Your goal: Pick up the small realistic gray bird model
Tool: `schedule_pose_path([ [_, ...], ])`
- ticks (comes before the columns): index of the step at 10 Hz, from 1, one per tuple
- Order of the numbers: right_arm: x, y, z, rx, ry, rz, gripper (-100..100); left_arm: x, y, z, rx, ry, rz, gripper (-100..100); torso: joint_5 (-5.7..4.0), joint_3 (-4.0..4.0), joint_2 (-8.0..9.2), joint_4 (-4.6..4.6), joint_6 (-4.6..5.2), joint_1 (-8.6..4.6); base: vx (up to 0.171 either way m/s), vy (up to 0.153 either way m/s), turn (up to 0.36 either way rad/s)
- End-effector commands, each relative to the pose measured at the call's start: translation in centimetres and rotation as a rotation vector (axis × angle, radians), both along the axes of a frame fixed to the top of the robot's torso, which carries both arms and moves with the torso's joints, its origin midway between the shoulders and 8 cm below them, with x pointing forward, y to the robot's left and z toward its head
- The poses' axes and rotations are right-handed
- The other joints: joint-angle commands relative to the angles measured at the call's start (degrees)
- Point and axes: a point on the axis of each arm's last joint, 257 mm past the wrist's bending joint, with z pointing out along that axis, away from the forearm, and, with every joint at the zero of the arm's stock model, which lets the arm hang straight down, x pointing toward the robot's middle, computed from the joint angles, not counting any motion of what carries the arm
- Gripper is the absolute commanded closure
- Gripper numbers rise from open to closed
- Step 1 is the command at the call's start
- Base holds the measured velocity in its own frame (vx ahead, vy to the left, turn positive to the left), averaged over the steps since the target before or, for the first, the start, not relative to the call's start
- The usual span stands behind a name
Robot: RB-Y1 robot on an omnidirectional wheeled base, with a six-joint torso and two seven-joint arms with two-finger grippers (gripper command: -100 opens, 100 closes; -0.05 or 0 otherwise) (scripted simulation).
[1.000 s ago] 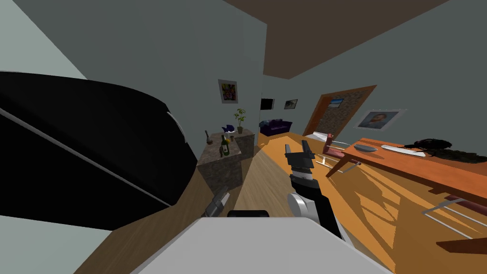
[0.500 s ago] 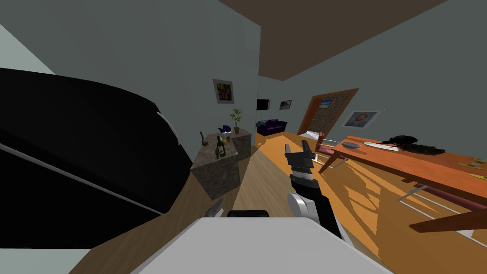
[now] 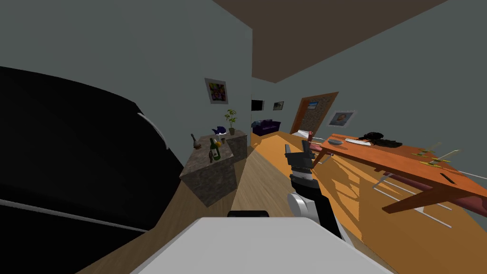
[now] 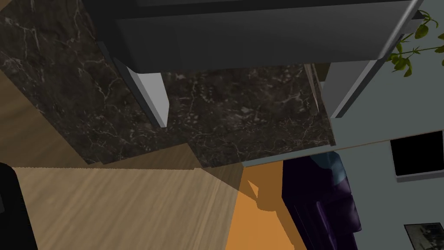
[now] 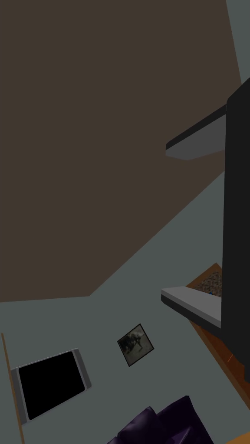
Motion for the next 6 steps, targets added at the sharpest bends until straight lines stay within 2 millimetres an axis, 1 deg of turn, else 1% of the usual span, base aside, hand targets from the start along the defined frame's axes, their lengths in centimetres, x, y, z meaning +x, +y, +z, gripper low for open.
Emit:
schedule_pose_path([
  [1, 0.0, 0.0, 0.0, 0.0, 0.0, 0.0, 0, -2.2, 2.7, -1.6, 0.055, 0.062, -0.011, -100, 0.0, 0.0, 0.0, 0.0, 0.0, 0.0, 0.055, -0.019, -0.107],
  [2, 0.0, 0.0, 0.0, 0.0, 0.0, 0.0, 0, -2.4, 3.2, -1.7, 0.067, 0.067, -0.016, -100, 0.0, 0.01, 0.04, 0.0, -0.04, 0.01, 0.02, -0.006, 0.017],
  [3, 0.0, 0.0, 0.0, 0.0, 0.0, 0.0, 0, -4.6, 5.4, -2.7, 0.089, 0.138, -0.005, -100, 0.01, 0.07, 0.13, 0.02, -0.05, 0.05, 0.047, -0.009, -0.23],
  [4, 0.0, 0.0, 0.0, 0.0, 0.0, 0.0, 0, -5.0, 6.7, -2.9, 0.122, 0.15, -0.021, -100, 0.0, 0.05, 0.09, 0.02, 0.0, 0.06, 0.052, -0.005, -0.113],
  [5, 0.0, 0.0, 0.0, 0.0, 0.0, 0.0, 0, -5.1, 6.9, -3.0, 0.127, 0.154, -0.02, -100, 0.02, 0.03, 0.06, 0.01, -0.04, 0.06, 0.029, -0.005, 0.02],
  [6, 0.0, 0.0, 0.0, 0.0, 0.0, 0.0, 0, -7.2, 9.4, -3.6, 0.153, 0.22, -0.01, -100, 0.02, 0.06, 0.12, 0.03, -0.05, 0.05, 0.054, -0.011, -0.217],
])
